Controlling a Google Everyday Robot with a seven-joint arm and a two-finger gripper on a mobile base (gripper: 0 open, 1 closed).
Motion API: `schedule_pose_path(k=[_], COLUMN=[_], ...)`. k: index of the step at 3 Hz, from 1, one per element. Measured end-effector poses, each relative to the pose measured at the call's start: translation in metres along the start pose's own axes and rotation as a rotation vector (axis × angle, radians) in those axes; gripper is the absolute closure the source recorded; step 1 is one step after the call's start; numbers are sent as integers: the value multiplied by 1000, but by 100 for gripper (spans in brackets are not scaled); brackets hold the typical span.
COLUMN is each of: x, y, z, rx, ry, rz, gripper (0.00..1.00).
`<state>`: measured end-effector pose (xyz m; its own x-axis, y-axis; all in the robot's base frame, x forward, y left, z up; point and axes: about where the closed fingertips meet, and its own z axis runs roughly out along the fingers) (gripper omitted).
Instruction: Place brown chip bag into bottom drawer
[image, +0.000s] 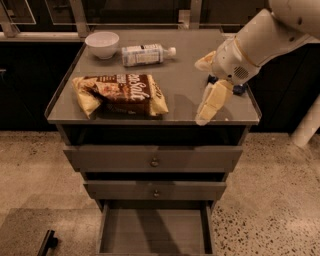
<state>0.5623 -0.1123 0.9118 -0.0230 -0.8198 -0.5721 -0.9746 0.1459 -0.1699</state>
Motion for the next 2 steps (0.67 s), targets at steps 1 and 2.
schedule_pose_path(k=[1,2], x=[-26,-59], y=[-24,-40], z=[45,86], rx=[-53,-111], ry=[-88,-129], rz=[-5,-42], gripper=[0,0])
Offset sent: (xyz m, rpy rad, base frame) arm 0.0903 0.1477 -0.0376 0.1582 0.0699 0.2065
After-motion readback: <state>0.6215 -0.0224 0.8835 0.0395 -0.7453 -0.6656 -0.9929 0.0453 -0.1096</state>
